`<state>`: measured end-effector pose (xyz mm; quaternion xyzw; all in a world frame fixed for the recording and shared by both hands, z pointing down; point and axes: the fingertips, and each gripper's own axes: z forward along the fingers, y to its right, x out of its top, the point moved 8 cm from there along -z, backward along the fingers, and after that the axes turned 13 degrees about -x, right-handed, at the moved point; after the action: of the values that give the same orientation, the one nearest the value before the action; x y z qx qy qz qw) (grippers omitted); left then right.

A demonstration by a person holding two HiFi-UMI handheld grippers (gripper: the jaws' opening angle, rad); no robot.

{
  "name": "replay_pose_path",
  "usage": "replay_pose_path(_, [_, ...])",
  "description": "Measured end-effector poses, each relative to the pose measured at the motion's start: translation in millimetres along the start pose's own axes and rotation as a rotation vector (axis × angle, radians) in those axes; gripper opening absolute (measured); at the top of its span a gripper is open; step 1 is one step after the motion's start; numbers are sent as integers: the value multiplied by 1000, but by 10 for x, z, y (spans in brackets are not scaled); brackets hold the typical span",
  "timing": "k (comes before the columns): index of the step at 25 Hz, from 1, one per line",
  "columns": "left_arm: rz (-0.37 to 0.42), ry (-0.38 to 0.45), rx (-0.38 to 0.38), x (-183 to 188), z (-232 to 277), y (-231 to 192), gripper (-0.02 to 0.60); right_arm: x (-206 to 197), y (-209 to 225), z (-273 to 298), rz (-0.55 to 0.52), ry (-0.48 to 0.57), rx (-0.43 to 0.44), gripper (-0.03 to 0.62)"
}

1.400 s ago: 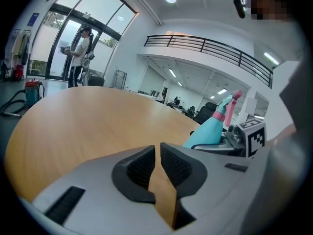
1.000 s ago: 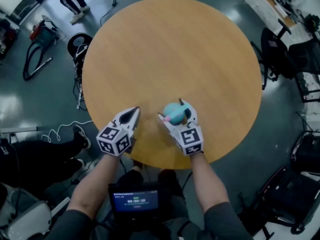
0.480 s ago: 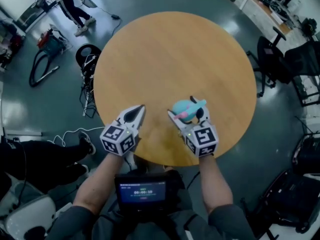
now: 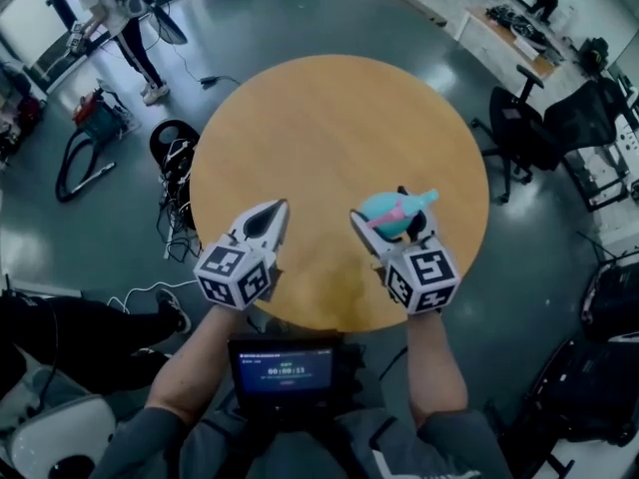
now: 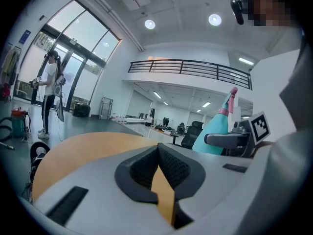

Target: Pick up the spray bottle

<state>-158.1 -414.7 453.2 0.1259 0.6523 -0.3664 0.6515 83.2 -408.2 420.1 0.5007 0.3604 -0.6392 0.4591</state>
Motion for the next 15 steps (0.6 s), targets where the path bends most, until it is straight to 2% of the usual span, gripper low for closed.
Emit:
replay_pose_path(5, [13,28,-57,160,24,172,-3,154,79,-229,-11,30,-41,425])
replay_pose_path(15, [26,18,-162,307,50,407,-3,326,119,-650,-15,71,-132,425])
